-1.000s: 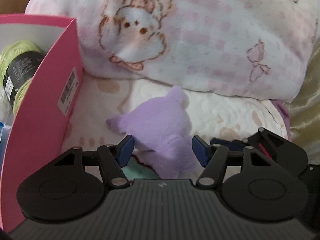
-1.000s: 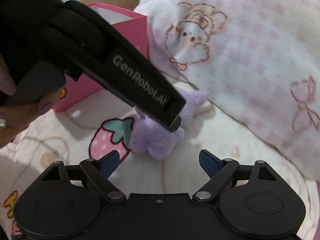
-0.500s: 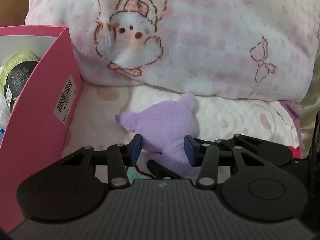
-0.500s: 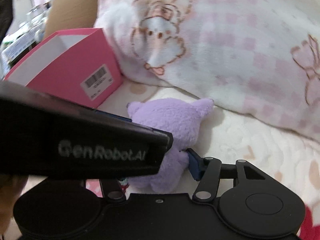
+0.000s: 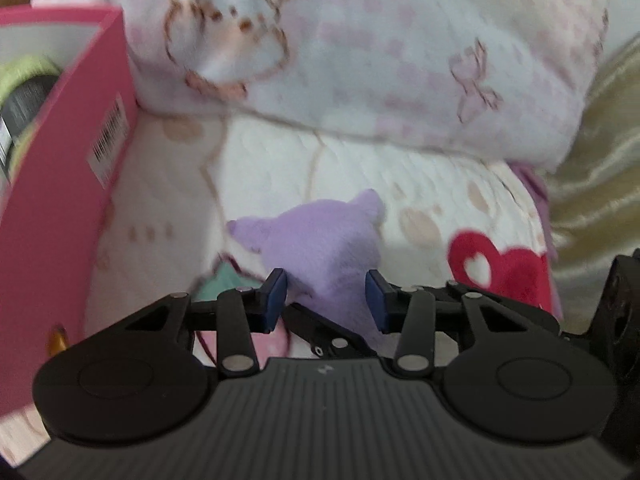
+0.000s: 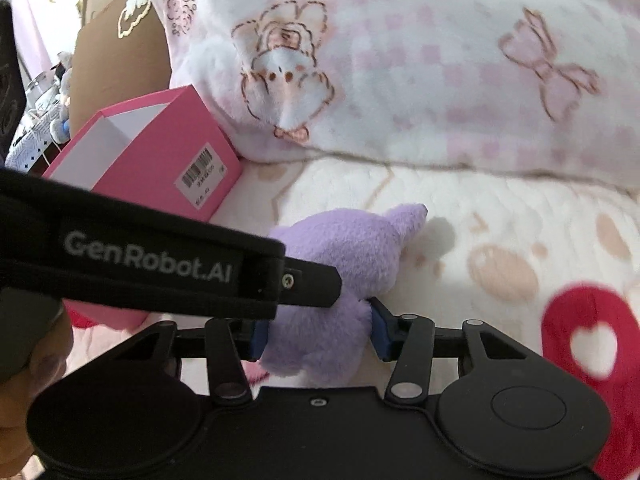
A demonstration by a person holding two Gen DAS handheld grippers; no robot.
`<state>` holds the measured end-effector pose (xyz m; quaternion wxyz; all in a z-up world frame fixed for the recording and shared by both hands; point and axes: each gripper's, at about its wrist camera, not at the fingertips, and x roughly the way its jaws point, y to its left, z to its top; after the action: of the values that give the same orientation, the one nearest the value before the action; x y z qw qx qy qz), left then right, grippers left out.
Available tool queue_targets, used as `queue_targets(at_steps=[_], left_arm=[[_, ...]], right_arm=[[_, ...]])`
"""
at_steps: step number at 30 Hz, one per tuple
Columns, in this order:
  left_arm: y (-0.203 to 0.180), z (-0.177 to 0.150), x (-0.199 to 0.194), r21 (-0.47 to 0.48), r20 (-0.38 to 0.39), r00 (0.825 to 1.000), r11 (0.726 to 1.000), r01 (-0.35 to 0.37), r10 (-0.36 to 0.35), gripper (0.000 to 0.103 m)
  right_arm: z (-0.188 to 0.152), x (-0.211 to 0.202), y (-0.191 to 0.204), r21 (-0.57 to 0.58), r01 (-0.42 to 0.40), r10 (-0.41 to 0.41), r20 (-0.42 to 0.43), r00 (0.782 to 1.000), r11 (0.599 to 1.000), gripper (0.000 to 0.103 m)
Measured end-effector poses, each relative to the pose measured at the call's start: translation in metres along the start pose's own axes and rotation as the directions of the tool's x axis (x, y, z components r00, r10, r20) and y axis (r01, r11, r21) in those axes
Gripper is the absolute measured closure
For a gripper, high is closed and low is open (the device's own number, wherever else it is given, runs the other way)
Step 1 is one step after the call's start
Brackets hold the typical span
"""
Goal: Organize objects
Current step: 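Close the left gripper on the purple plush toy, then lift the purple plush toy with the left gripper toward the pink box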
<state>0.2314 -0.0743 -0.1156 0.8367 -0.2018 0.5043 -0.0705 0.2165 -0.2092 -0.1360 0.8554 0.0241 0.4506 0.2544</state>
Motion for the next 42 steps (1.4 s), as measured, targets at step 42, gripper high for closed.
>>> queue_targets(at_steps=[42], left_arm=[[0.011,-0.064,0.009,0.025,0.061,0.985,0.987,0.162,-0.163,0.068]], right_arm=[[-0.064,-0.019,0.001,-0.024,0.147,-0.145,0.064,0.987,0.989,0.052]])
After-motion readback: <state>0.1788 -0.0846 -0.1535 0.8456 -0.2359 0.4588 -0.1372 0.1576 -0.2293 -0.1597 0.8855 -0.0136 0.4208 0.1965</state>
